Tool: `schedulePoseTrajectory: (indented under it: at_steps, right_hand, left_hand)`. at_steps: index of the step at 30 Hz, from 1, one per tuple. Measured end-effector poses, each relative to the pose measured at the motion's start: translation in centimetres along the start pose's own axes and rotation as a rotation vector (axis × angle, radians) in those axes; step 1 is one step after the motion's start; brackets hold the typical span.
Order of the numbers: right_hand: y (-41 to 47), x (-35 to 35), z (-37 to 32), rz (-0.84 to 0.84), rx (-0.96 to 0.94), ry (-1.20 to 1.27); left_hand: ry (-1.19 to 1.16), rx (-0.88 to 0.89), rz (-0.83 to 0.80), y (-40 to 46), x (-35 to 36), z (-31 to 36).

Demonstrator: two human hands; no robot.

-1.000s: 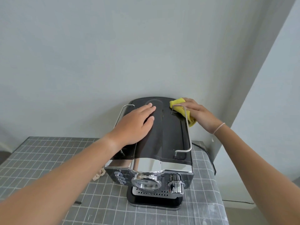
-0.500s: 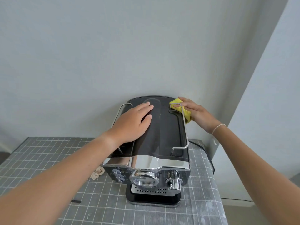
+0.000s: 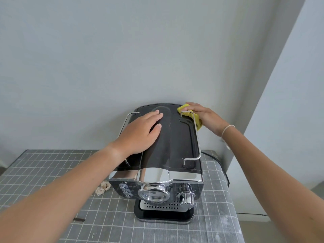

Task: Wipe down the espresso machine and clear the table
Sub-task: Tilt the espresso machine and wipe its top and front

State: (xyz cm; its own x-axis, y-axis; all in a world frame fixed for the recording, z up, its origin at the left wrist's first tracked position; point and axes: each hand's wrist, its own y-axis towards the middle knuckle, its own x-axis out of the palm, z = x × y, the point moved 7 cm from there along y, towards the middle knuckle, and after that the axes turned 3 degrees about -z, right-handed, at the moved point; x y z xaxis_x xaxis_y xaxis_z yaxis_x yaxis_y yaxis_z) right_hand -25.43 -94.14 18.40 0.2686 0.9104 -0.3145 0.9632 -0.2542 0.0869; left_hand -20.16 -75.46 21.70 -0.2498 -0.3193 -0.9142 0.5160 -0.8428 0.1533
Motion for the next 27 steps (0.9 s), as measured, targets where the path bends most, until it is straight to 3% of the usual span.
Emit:
schedulePoseTrajectory:
  at_steps: [4,9,17,22,27]
  right_hand:
    - [1.3,0.9,-0.8,-0.048,-0.003,-0.079]
    - [-0.8,0.7,1.6,0.074,0.011,0.212]
    - [-6.2,4.3,3.6,0.185,-0.042,0.411]
    - [-11.8,7.4,4.4,0.156,-0.013,0.427]
    - [-7.6,5.0,2.8,0.234,0.048,0.347]
  left_hand:
    - [0.001,0.006,0.001,0.0,0.0,0.0]
    - [-0.003,0.005,0.008,0.0,0.0,0.0]
    - [0.009,-0.001,0.016,0.0,0.0,0.0]
    - [0.020,0.005,0.020,0.1,0.0,0.1]
    - [0.018,0.006,0.019,0.2,-0.1,0.1]
